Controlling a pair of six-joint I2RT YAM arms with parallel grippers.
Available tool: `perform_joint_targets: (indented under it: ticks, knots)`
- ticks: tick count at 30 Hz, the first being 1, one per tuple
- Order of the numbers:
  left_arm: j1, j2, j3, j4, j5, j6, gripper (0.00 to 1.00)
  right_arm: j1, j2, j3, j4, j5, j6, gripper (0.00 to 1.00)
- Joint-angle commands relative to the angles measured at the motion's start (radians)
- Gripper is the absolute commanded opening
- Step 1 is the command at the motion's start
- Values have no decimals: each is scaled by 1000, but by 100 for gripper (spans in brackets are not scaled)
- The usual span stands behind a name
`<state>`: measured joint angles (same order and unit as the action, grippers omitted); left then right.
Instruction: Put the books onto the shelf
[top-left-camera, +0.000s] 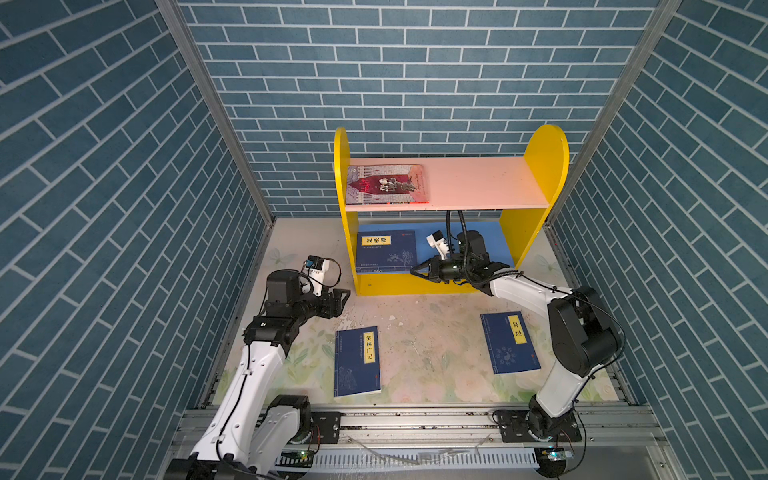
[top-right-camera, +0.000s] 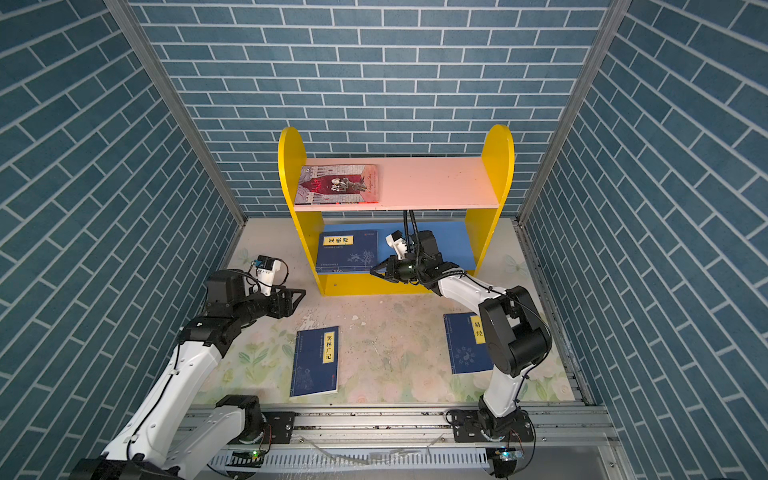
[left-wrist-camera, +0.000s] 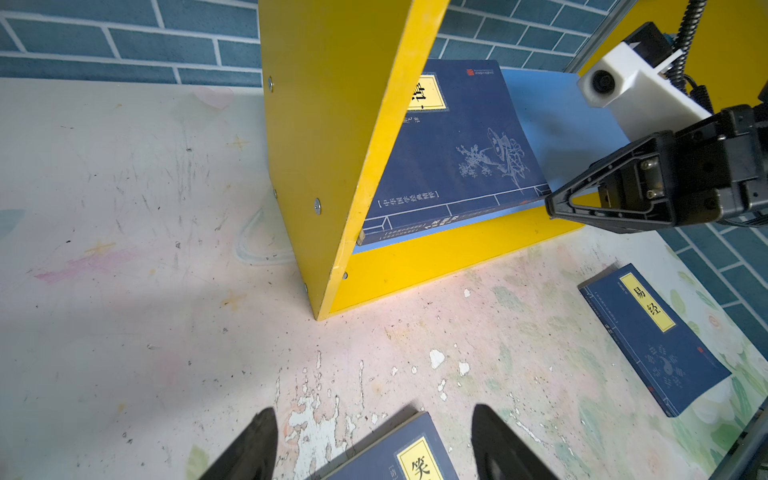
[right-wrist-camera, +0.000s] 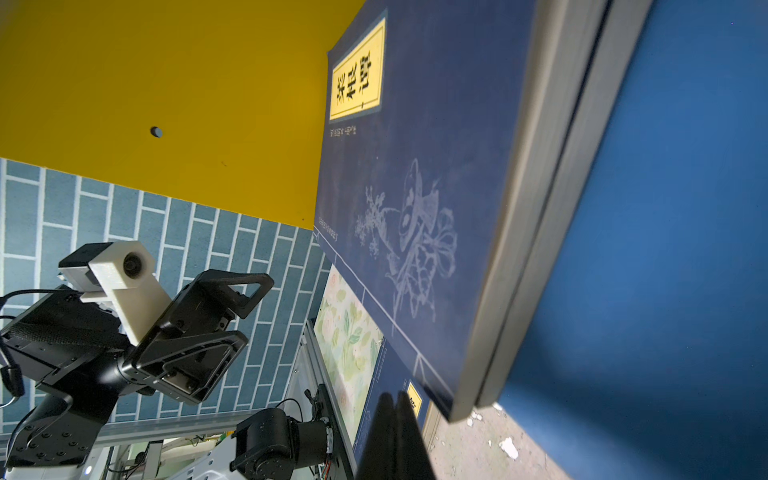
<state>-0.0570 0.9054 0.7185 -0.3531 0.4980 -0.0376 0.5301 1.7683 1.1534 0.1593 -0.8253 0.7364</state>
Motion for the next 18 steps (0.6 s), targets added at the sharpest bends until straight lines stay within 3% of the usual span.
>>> perform_joint_targets:
  ticks: [1,18]
  knots:
    - [6,-12,-16,14,14,-4,75,10,19,28,12,-23,5,1]
    - [6,-15,-17,16,13,-3,75,10,39,56,-42,-8,-32,1]
